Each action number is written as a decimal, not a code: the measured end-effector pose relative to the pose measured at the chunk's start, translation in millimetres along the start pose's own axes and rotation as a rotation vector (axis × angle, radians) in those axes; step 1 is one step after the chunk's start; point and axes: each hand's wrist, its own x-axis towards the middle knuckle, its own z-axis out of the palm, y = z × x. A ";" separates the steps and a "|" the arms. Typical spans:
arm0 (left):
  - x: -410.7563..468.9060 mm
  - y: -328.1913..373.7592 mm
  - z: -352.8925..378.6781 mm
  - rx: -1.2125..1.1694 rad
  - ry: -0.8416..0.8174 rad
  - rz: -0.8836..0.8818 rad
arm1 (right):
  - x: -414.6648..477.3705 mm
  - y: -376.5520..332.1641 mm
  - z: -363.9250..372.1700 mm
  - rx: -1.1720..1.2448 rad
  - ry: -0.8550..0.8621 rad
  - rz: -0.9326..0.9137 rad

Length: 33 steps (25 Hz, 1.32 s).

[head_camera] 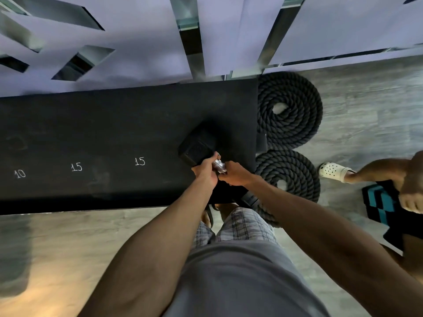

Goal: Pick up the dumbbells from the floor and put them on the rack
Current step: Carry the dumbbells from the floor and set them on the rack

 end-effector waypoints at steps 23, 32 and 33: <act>5.5 25.5 -38.6 1.034 -0.038 0.260 | -18.8 -20.8 -3.5 -0.520 0.219 0.027; -42.4 40.7 -183.0 1.303 -0.019 0.403 | -56.8 -86.6 61.4 -0.869 0.057 -0.319; -45.9 37.2 -203.2 1.253 -0.005 0.411 | -57.6 -92.0 78.8 -0.892 0.000 -0.357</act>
